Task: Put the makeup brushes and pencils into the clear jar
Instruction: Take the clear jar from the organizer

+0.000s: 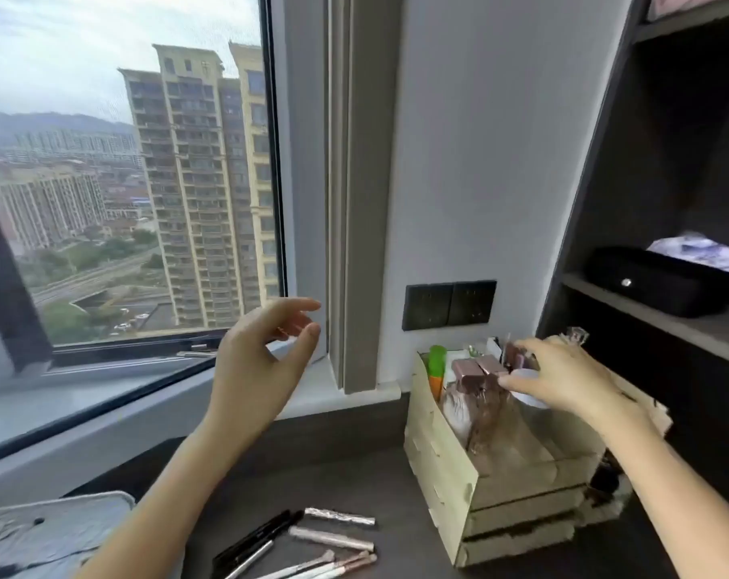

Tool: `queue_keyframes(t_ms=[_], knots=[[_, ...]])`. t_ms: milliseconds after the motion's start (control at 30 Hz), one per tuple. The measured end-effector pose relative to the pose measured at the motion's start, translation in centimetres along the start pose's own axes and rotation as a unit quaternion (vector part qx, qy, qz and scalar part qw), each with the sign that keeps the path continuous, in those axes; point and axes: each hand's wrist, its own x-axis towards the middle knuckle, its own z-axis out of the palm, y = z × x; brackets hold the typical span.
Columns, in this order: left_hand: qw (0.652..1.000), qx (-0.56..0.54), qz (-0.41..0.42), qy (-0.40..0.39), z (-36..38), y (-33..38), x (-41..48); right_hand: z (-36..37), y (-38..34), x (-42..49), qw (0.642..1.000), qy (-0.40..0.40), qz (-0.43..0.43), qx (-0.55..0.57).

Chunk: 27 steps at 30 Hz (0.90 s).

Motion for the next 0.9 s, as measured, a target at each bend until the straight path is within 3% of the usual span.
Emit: queue_keyframes(t_ms=[267,567,767,833,900], knots=[[1.000,0.001,0.018,0.003,2.3,-2.8,-6.6,4.6,2.3,0.0,0.999,0.029,0.030,-0.015],[0.999,0.004,0.004,0.037,0.1,-2.0,-16.5,4.4,1.7,-3.7,0.971,0.217,0.046,0.092],[0.998,0.042,-0.026,0.036,-2.0,1.2,-21.6,1.8,-0.2,-12.3,0.901,0.411,-0.063,0.127],[0.998,0.051,-0.014,0.037,-2.2,2.2,-22.5,1.7,-1.0,-15.5,0.888,0.414,-0.095,0.174],[0.997,0.064,0.008,0.036,-2.1,2.9,-23.3,2.4,-2.0,-18.1,0.890,0.368,-0.116,0.244]])
